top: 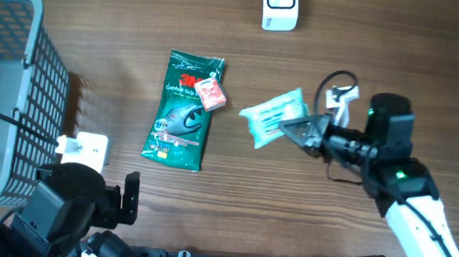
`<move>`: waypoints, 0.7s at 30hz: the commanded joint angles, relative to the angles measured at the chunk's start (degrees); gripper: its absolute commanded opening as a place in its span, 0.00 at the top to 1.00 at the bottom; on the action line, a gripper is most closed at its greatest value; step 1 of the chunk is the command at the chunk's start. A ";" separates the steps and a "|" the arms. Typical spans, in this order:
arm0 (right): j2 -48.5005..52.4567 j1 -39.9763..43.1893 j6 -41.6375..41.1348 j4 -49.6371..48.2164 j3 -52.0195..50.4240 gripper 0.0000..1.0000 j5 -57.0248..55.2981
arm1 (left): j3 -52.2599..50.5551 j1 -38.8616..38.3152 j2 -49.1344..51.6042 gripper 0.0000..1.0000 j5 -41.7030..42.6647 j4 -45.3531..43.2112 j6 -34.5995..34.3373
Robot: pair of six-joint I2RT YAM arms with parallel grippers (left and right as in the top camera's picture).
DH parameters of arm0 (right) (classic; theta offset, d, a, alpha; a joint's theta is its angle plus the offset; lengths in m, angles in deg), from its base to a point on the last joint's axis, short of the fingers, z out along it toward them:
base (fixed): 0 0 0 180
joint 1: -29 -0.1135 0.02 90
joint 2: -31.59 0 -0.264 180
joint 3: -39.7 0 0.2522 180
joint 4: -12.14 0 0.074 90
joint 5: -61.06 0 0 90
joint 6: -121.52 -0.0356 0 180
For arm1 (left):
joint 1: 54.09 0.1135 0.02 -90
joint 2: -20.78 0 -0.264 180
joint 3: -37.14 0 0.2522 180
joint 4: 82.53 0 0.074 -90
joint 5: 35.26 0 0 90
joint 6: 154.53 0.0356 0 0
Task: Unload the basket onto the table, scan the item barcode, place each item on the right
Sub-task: 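Lift the wipes pack and carry it toward the white scanner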
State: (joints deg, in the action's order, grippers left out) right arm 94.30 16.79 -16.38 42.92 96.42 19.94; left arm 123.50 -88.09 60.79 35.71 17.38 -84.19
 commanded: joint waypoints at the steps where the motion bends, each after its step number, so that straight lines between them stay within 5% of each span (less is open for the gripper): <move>1: -0.02 -1.46 -0.26 -2.93 1.03 0.96 -5.22 | 0.17 0.20 -0.31 0.00 -0.52 -0.11 -0.52; 6: 5.70 -1.46 -3.26 -5.97 1.01 0.95 -15.91 | 0.17 0.20 -0.31 0.00 -0.52 -0.11 -0.52; 13: 24.48 -1.44 -8.61 -26.01 3.72 0.95 -15.87 | 0.17 0.20 -0.31 0.00 -0.52 -0.11 -0.55; 21: 50.69 -1.44 -7.80 -25.33 32.50 0.95 -15.45 | 0.17 0.20 -0.31 0.00 -0.52 -0.11 -0.55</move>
State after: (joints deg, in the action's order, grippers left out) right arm 137.84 15.48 -24.33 17.02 117.84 4.38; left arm 123.50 -88.09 60.79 35.69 17.40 -84.21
